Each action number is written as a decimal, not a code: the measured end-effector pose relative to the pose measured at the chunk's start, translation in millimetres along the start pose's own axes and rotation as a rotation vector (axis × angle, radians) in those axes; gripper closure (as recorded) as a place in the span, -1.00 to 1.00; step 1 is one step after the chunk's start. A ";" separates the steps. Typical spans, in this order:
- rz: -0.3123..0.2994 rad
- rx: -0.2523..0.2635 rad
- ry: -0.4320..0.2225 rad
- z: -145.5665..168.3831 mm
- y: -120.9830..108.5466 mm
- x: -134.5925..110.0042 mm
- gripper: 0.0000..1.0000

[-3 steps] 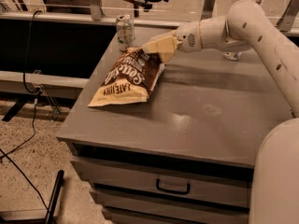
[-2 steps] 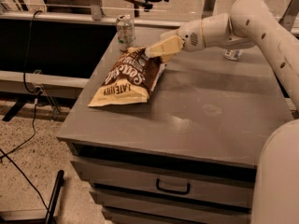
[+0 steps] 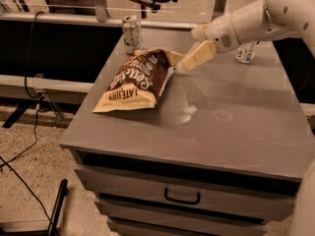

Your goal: Move brown chip bag near 7up can

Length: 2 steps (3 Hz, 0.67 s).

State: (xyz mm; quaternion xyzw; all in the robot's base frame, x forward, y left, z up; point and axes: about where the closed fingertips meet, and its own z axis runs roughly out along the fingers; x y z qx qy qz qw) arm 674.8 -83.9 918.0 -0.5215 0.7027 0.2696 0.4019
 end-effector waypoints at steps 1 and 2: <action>-0.133 0.048 0.102 -45.9 19.2 50.1 -1.00; -0.130 0.045 0.101 -43.6 19.2 48.6 -1.00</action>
Offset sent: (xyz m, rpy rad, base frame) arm -0.0327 -0.0455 -0.0142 -0.1241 -0.0797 0.0184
